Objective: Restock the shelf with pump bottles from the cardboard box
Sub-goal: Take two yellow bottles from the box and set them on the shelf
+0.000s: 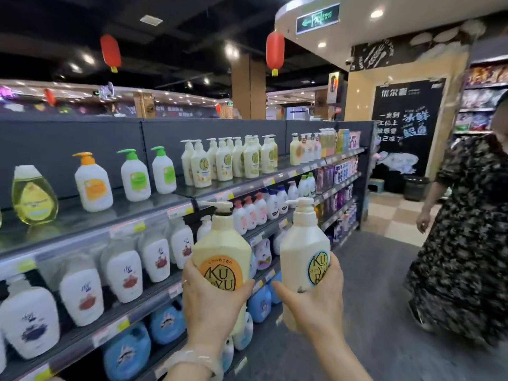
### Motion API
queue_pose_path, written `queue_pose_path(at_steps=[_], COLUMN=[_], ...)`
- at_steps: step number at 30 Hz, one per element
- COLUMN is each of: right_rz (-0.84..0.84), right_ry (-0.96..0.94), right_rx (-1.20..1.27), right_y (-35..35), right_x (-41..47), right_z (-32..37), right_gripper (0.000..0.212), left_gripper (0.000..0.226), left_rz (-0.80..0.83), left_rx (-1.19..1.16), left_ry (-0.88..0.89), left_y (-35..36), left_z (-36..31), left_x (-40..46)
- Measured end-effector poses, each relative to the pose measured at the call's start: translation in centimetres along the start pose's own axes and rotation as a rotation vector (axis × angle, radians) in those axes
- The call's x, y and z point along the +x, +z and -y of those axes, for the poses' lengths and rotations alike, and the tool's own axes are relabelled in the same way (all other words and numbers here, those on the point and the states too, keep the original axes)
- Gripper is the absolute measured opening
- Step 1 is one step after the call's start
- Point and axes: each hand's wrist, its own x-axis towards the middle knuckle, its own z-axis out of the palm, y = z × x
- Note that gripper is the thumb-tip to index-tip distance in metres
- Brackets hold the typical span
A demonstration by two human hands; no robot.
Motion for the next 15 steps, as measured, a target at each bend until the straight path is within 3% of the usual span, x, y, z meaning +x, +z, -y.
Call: queue_pose_path(at_steps=[7, 15], right_rz=[-0.017, 0.021], right_ry=[-0.036, -0.045], right_rx=[-0.008, -0.021], right_y=[2.1, 6.7], right_x=[12.0, 27.2], right_z=[-5.0, -8.9], right_gripper=[0.097, 0.107], left_gripper=[0.116, 0.113], left_rz=[-0.004, -0.074], left_rx=[-0.010, -0.013], left_ry=[0.004, -0.012], left_y=[12.1, 22.4], left_z=[-0.2, -0.7], left_x=[6.9, 17.7])
